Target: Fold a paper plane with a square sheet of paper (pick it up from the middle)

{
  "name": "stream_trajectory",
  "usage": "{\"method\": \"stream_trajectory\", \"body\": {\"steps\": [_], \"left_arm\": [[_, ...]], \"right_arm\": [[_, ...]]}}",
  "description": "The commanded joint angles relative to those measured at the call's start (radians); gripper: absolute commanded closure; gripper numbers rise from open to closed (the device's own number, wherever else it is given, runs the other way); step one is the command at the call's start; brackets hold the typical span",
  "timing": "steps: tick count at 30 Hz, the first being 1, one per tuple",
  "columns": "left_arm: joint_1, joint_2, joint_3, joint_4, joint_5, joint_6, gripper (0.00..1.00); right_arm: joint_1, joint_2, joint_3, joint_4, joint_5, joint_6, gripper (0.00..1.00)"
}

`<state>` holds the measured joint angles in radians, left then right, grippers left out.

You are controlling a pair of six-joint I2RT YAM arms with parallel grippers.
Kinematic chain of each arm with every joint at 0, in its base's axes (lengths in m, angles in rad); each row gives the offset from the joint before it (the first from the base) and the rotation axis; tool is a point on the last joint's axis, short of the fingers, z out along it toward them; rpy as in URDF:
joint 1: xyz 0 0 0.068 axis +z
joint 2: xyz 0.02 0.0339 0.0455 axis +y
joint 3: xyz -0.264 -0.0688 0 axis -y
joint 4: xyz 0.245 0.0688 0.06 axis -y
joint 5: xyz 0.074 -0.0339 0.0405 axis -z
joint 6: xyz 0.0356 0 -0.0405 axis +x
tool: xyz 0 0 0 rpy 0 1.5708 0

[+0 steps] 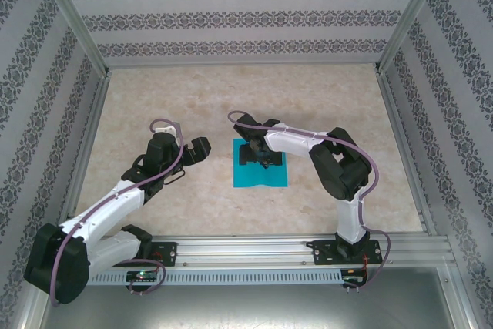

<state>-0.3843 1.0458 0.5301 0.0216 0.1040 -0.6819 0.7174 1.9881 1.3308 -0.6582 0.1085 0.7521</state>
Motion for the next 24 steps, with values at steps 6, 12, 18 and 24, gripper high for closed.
{"method": "stream_trajectory", "body": {"steps": [6,12,18,24], "left_arm": [[0.004,0.009,0.022,-0.008,-0.001,0.006,0.0],[0.005,0.005,0.024,-0.018,-0.003,0.004,0.0],[0.006,-0.006,0.018,-0.026,-0.014,0.009,0.0],[0.006,0.005,0.026,-0.022,-0.007,0.008,0.0]], "right_arm": [[-0.004,-0.01,0.002,-0.014,-0.037,-0.021,0.24],[-0.02,-0.028,0.008,-0.007,-0.056,-0.022,0.4],[-0.025,-0.073,0.002,0.026,-0.094,-0.035,0.61],[-0.043,-0.131,-0.029,0.083,-0.17,-0.021,0.65]]}}
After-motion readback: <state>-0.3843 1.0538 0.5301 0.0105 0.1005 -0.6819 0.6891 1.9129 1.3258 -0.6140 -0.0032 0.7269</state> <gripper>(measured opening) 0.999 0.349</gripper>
